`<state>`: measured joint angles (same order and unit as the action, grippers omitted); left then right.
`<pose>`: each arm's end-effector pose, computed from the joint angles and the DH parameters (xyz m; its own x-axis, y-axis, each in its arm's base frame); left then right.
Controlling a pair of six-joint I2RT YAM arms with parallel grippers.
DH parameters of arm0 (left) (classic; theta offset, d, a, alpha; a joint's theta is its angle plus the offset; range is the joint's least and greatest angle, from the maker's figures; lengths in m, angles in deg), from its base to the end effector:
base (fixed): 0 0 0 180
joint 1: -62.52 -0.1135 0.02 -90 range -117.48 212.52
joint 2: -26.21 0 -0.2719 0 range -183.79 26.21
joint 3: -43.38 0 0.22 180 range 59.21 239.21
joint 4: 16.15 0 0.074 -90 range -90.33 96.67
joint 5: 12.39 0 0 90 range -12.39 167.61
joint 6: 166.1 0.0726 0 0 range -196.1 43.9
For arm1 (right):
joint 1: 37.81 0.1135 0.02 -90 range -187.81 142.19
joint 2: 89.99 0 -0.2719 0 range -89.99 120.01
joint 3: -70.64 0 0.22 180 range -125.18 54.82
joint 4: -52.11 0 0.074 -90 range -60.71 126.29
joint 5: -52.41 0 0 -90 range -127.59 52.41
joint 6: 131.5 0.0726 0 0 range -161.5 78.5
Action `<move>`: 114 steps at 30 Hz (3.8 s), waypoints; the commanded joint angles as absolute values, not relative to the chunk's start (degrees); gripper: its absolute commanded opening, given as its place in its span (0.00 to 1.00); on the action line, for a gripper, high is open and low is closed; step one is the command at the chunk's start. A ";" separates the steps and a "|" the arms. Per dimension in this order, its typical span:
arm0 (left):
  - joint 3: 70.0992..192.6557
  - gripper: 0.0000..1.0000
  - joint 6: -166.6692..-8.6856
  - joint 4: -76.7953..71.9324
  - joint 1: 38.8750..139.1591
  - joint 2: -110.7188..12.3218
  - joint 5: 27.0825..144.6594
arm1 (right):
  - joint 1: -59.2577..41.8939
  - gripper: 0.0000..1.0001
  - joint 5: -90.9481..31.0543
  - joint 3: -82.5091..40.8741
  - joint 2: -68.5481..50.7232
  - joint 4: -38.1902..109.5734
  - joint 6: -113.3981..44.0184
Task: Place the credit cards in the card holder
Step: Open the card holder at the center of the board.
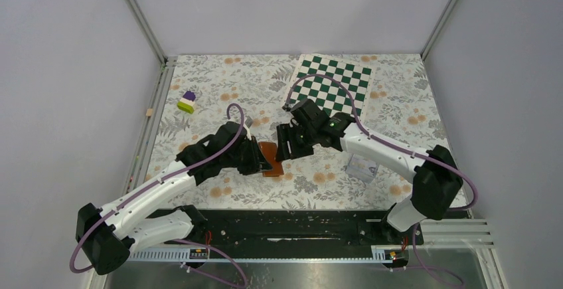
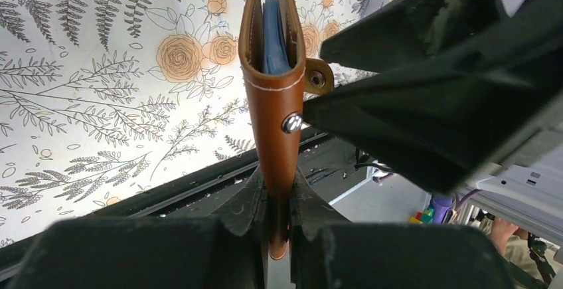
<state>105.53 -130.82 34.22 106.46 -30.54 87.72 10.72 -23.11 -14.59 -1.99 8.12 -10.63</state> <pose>0.1300 -0.1430 0.2588 -0.9246 -0.2251 -0.3073 0.0308 0.7600 -0.6492 0.2043 0.2586 0.2695 -0.8445 -0.2054 -0.4945 -0.4726 0.7203 0.5078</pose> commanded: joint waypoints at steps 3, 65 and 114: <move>105.41 0.00 -131.63 31.22 106.77 -30.00 89.52 | 11.31 0.40 -26.59 -19.16 0.99 5.29 -10.74; 110.06 0.99 -110.43 36.44 106.82 -13.68 72.36 | 9.65 0.00 -4.86 -18.56 -14.51 5.77 -27.54; 101.04 0.56 -62.33 6.10 110.95 -18.63 128.27 | 9.63 0.00 26.03 -25.09 -15.15 -1.13 -32.11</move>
<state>100.94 -62.16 10.15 110.57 -18.68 125.62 9.81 23.67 -23.14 -14.34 -3.07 -32.82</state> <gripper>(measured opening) 0.605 0.044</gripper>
